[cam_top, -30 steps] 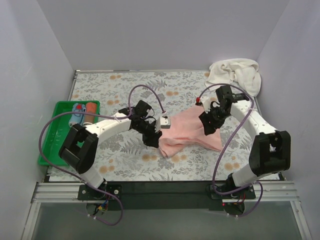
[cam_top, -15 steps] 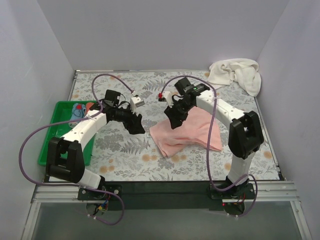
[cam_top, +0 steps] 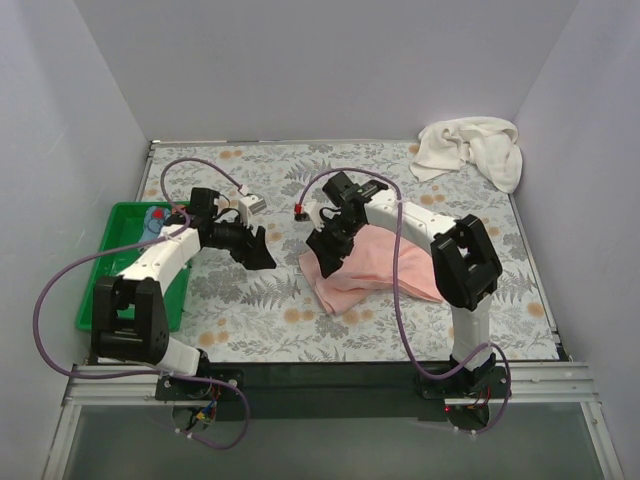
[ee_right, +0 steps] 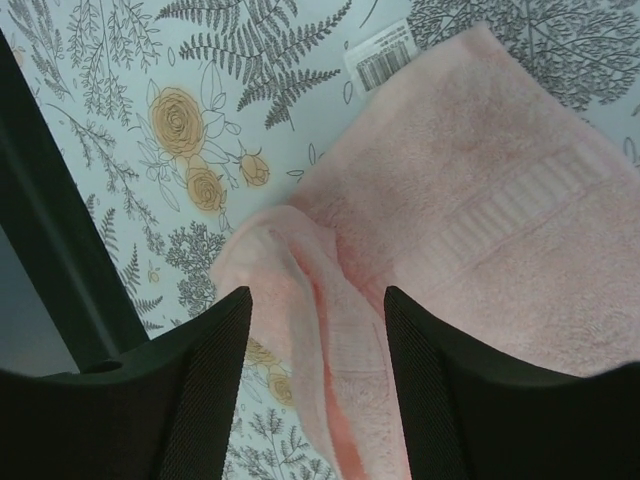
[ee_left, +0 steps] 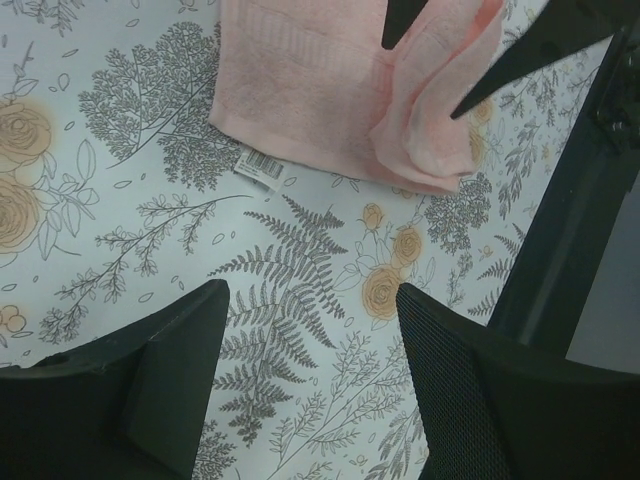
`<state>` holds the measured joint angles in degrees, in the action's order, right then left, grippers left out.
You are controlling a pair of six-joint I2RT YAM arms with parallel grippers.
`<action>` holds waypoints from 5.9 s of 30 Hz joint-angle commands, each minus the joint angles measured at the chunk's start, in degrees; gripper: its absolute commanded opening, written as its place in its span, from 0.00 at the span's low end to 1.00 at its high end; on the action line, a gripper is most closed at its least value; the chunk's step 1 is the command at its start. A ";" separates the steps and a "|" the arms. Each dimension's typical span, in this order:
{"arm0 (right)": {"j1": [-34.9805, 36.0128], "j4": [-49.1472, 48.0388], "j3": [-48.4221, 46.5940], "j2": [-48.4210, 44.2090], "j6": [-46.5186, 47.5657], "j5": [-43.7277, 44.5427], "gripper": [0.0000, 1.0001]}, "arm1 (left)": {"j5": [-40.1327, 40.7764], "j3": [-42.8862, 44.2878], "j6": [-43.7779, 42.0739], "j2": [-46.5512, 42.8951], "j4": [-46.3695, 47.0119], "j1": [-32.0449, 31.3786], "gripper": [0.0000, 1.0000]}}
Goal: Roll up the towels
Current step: Flatten the towel
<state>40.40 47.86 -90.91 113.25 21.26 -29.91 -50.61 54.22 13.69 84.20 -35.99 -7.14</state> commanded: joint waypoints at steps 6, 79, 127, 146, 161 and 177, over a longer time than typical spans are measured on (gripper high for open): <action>3.45 1.71 5.04 1.36 2.74 0.03 0.40 | -1.07 7.04 0.63 -0.27 0.22 2.74 0.64; 41.07 -13.14 28.42 -14.19 -3.77 33.69 0.32 | -0.89 15.92 0.37 3.86 -3.12 17.51 0.70; 36.85 -7.07 28.34 -16.31 -2.01 20.68 0.44 | -2.12 15.66 0.90 4.48 -2.07 17.51 0.70; 21.94 -5.41 22.36 -28.58 -2.89 19.64 0.01 | -2.22 15.31 -1.65 4.04 -4.70 15.75 0.68; -49.53 0.40 40.19 -49.97 20.14 24.19 0.01 | 16.58 8.63 0.36 8.16 0.20 -10.52 0.75; -52.97 -4.17 40.12 -42.68 20.31 32.81 0.01 | 35.40 8.53 3.97 20.91 6.63 -21.16 0.45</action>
<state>-12.05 45.39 -47.88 69.71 40.60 1.39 -18.94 63.72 16.64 103.04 -31.59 -27.57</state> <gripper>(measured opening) 0.015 0.492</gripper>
